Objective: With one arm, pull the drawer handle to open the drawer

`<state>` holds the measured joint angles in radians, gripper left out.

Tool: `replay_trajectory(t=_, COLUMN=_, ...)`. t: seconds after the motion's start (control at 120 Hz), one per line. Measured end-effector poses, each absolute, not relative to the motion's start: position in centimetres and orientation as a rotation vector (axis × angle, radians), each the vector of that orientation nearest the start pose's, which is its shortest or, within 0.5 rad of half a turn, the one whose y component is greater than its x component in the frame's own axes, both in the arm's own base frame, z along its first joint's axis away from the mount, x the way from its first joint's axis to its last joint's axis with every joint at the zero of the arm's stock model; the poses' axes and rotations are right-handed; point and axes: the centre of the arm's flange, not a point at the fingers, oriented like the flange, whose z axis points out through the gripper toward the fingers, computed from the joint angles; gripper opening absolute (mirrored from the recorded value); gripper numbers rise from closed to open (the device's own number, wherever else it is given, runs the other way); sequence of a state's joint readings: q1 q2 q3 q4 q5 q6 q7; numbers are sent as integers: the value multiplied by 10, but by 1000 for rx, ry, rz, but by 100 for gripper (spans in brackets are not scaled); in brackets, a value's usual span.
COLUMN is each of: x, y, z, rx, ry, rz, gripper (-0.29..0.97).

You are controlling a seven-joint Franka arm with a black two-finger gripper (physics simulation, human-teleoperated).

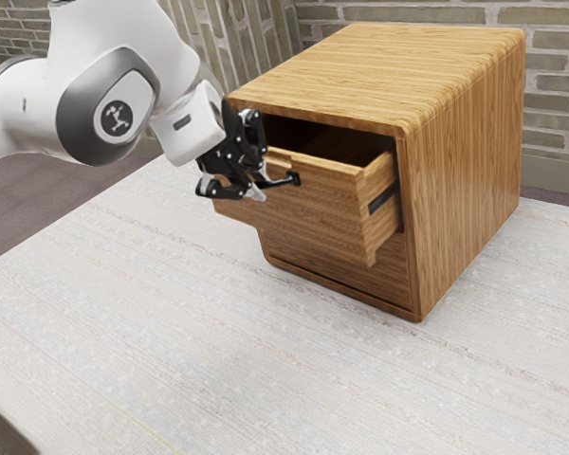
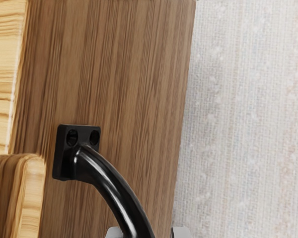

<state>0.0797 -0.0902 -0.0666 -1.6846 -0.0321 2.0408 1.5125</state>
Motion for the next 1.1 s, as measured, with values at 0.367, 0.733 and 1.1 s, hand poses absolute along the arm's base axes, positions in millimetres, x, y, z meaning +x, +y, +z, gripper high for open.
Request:
replay_trajectory(t=0.367, x=534, y=4, z=672, rx=-2065, ry=1902, rz=-477, gripper=1)
replay_trajectory(t=0.733, x=512, y=11, z=671, rx=-2076, ry=1887, rz=-468, gripper=0)
replay_trajectory(t=1.1, x=477, y=10, z=674, rx=-2070, ry=1878, rz=-470, gripper=-1)
